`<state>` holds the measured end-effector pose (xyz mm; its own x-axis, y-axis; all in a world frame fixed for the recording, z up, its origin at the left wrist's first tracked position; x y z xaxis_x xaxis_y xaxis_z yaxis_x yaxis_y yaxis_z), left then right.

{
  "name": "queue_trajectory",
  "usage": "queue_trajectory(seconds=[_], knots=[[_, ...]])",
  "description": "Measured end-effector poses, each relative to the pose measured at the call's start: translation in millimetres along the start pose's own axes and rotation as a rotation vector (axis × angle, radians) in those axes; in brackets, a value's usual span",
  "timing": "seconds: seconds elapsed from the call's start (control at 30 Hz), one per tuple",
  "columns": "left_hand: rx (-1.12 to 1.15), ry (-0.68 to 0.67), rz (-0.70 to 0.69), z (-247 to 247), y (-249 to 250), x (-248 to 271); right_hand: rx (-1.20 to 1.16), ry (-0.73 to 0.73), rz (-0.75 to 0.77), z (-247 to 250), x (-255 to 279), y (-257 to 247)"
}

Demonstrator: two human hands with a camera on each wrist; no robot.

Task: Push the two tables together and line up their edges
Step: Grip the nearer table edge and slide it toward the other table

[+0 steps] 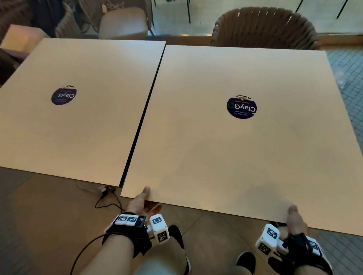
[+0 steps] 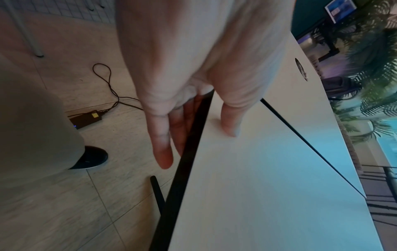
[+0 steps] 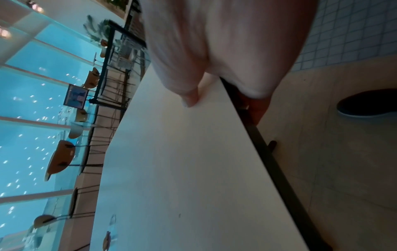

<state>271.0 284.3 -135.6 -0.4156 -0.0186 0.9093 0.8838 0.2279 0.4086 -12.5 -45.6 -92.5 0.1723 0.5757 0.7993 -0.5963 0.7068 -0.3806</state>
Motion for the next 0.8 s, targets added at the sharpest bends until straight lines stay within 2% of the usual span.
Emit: queue_trajectory(seconds=[0.1, 0.17, 0.27, 0.4, 0.53, 0.63, 0.7, 0.8], knots=[[0.027, -0.048, 0.052, -10.0, -2.0, -2.5, -0.169, -0.125, -0.034, -23.3, -9.7, 11.8], [-0.007, -0.045, 0.055, -14.4, -0.7, -6.7, -0.22, -0.086, -0.081, -30.1, -26.2, 19.8], [0.003, 0.0, 0.025, -16.8, 1.6, -9.2, -0.152, 0.014, -0.157, -27.4, -8.4, 7.2], [0.019, 0.045, -0.002, -21.0, 11.4, -13.2, -0.12, 0.052, -0.12, -25.9, 22.2, -14.9], [-0.018, -0.022, 0.052, -28.4, 18.0, -12.3, -0.121, 0.029, -0.1, -31.2, -6.0, -8.6], [-0.13, -0.022, 0.051, -28.2, 18.0, -1.4, -0.066, 0.006, -0.057, -29.9, -7.2, -5.3], [-0.256, -0.02, 0.062, -23.4, 15.1, 7.0, -0.128, -0.033, -0.023, -30.8, -7.4, -0.6], [-0.465, -0.027, 0.043, -9.2, 13.3, 14.2, -0.153, -0.168, 0.013, -46.1, -1.4, 11.2]])
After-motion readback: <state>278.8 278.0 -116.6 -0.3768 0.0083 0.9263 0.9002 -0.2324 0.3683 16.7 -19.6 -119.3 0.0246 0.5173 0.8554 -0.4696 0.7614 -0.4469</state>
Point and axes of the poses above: each hand's wrist, its own x-axis away from the middle knuckle, its own z-axis out of the back of the hand, y = z × x, the point moved 4 cm from there along -x, towards the middle knuckle, and after that the axes turned 12 degrees about x, right-handed, at the moved point
